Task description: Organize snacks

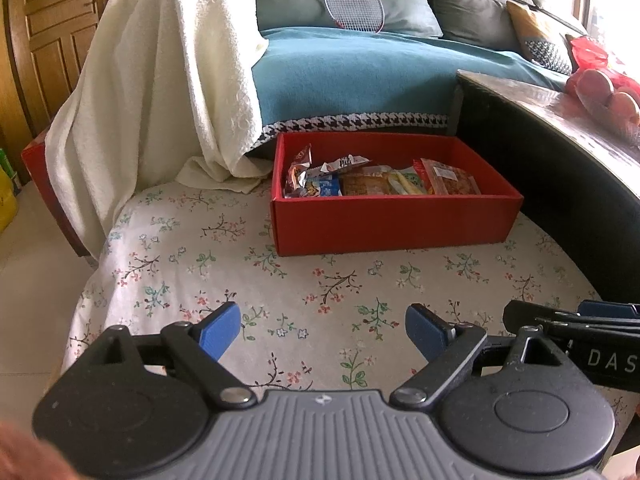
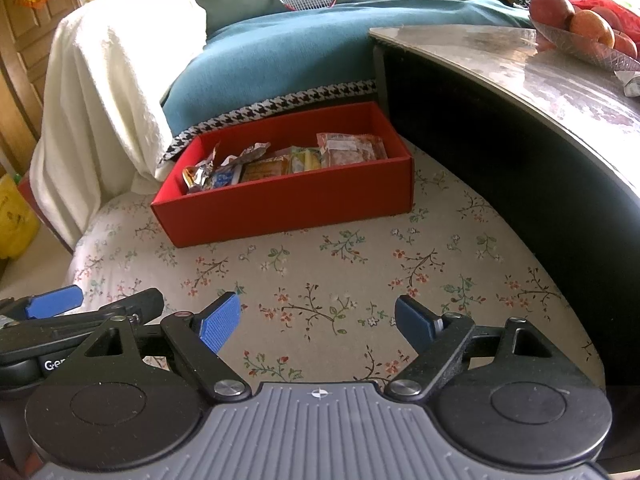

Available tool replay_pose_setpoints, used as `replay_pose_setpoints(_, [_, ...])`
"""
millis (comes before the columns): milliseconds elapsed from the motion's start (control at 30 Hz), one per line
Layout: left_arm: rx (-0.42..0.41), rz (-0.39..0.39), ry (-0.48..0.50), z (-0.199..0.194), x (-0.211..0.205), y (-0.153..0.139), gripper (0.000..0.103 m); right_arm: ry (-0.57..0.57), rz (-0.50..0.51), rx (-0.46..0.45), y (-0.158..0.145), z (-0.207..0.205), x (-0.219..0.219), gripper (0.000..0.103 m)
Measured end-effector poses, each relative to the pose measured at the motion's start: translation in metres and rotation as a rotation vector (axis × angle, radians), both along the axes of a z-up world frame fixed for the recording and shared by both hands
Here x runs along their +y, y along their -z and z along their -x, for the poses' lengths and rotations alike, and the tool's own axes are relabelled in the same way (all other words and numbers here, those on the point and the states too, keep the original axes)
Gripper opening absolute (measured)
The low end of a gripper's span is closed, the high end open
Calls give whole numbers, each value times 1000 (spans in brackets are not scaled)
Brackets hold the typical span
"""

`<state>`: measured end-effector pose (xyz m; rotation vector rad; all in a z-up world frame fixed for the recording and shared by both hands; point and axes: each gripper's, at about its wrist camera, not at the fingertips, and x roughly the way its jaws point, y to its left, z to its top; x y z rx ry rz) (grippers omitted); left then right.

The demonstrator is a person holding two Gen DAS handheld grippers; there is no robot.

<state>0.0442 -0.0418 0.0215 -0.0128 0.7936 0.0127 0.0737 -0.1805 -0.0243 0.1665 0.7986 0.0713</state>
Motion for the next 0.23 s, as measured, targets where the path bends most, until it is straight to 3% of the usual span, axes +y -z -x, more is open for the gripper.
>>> replay_pose_setpoints(233, [-5,-15,1,0,-2,0,84,-2,-1,4,1,-1,-1,89])
